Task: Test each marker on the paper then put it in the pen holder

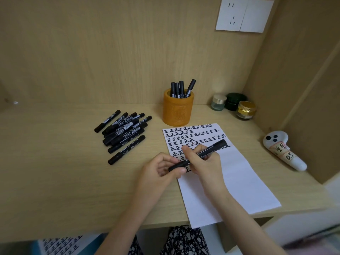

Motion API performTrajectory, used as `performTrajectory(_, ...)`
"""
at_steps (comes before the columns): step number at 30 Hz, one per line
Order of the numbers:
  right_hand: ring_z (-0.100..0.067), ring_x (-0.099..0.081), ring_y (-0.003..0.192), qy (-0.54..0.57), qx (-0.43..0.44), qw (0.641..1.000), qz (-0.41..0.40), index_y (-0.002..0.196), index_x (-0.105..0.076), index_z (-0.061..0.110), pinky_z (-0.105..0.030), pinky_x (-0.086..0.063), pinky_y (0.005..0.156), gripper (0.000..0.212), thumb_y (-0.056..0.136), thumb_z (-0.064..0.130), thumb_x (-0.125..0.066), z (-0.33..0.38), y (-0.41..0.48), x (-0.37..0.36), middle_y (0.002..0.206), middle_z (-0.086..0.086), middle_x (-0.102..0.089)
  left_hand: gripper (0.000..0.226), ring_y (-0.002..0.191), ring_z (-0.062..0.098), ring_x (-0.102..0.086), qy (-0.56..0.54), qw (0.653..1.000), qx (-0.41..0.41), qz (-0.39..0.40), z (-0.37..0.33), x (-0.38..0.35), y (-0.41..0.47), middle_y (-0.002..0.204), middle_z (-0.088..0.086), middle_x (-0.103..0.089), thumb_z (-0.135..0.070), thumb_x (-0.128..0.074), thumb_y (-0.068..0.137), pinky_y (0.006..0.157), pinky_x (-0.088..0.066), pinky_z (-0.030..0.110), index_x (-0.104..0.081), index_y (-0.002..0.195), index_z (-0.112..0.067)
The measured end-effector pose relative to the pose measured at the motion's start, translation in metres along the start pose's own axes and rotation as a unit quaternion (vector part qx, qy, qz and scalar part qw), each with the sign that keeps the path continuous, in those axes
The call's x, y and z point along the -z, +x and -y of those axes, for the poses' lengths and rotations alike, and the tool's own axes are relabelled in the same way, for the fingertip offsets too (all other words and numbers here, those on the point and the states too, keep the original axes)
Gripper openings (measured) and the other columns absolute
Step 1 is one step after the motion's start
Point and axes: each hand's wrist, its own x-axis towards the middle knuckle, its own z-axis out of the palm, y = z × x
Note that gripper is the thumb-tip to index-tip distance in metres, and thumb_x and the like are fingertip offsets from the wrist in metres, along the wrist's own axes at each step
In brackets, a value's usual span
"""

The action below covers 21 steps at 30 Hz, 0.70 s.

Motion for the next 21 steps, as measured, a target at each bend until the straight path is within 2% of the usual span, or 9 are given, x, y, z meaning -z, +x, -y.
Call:
performTrajectory(3, -0.008, -0.039, 0.042, 0.001, 0.009, 1.0, -0.002, 0.052, -0.048, 0.012, -0.017, -0.033, 0.047, 0.039, 0.085, 0.008, -0.069, -0.002, -0.001, -0.005, 0.042, 0.005, -0.042, 0.017, 0.064, 0.004, -0.066, -0.024, 1.0, -0.008, -0.012, -0.003, -0.001, -0.002, 0.073, -0.004, -0.073, -0.01, -0.075, 0.073, 0.058, -0.048, 0.013, -0.063, 0.085, -0.01)
performTrajectory(8, -0.021, -0.048, 0.051, 0.01, 0.005, 1.0, 0.002, 0.052, -0.051, 0.011, -0.028, -0.039, 0.054, 0.037, 0.084, 0.006, -0.069, -0.002, 0.001, -0.012, 0.048, -0.01, -0.047, 0.014, 0.059, 0.004, -0.064, -0.055, 0.997, -0.025, -0.039, -0.007, -0.001, -0.004, 0.066, -0.002, -0.072, -0.007, -0.076, 0.072, 0.052, -0.044, 0.009, -0.064, 0.079, -0.011)
performTrajectory(11, -0.013, -0.041, 0.044, 0.01, 0.002, 1.0, 0.011, 0.051, -0.047, 0.012, -0.02, -0.035, 0.047, 0.041, 0.086, 0.004, -0.067, 0.002, 0.003, -0.014, 0.043, 0.001, -0.044, 0.012, 0.054, 0.002, -0.062, -0.062, 0.997, -0.031, -0.042, -0.01, -0.002, -0.002, 0.062, -0.003, -0.07, -0.006, -0.076, 0.072, 0.051, -0.043, 0.009, -0.066, 0.079, -0.009)
performTrajectory(14, -0.016, -0.042, 0.046, 0.013, 0.004, 1.0, 0.026, 0.052, -0.047, 0.012, -0.02, -0.034, 0.047, 0.04, 0.086, 0.005, -0.068, 0.007, 0.004, -0.016, 0.045, -0.002, -0.044, 0.012, 0.053, 0.001, -0.06, -0.065, 0.996, -0.036, -0.048, -0.011, 0.0, 0.0, 0.061, -0.003, -0.07, -0.006, -0.075, 0.072, 0.05, -0.043, 0.009, -0.067, 0.081, -0.009)
performTrajectory(16, -0.009, -0.04, 0.042, 0.017, -0.002, 0.999, 0.035, 0.054, -0.046, 0.01, -0.016, -0.033, 0.045, 0.039, 0.086, 0.006, -0.068, 0.008, 0.004, -0.018, 0.043, 0.003, -0.043, 0.012, 0.054, 0.002, -0.061, -0.059, 0.996, -0.037, -0.052, -0.011, 0.002, 0.001, 0.064, -0.001, -0.071, -0.007, -0.075, 0.072, 0.051, -0.043, 0.008, -0.067, 0.081, -0.009)
performTrajectory(18, -0.003, -0.036, 0.039, 0.027, -0.022, 0.998, 0.051, 0.054, -0.044, 0.013, -0.012, -0.031, 0.044, 0.04, 0.085, 0.015, -0.07, 0.009, 0.003, -0.017, 0.043, 0.01, -0.041, 0.013, 0.057, 0.003, -0.063, -0.043, 0.997, -0.041, -0.049, -0.012, 0.006, 0.003, 0.069, 0.0, -0.073, -0.01, -0.076, 0.072, 0.055, -0.046, 0.009, -0.068, 0.082, -0.011)
performTrajectory(21, -0.001, -0.039, 0.044, 0.02, -0.053, 0.996, 0.07, 0.059, -0.047, 0.02, -0.01, -0.031, 0.046, 0.035, 0.078, 0.041, -0.067, 0.016, 0.003, -0.011, 0.048, 0.014, -0.042, 0.016, 0.062, 0.002, -0.065, -0.005, 0.998, -0.047, -0.046, -0.016, 0.014, 0.006, 0.077, -0.007, -0.073, -0.014, -0.074, 0.073, 0.061, -0.05, 0.011, -0.069, 0.088, -0.016)
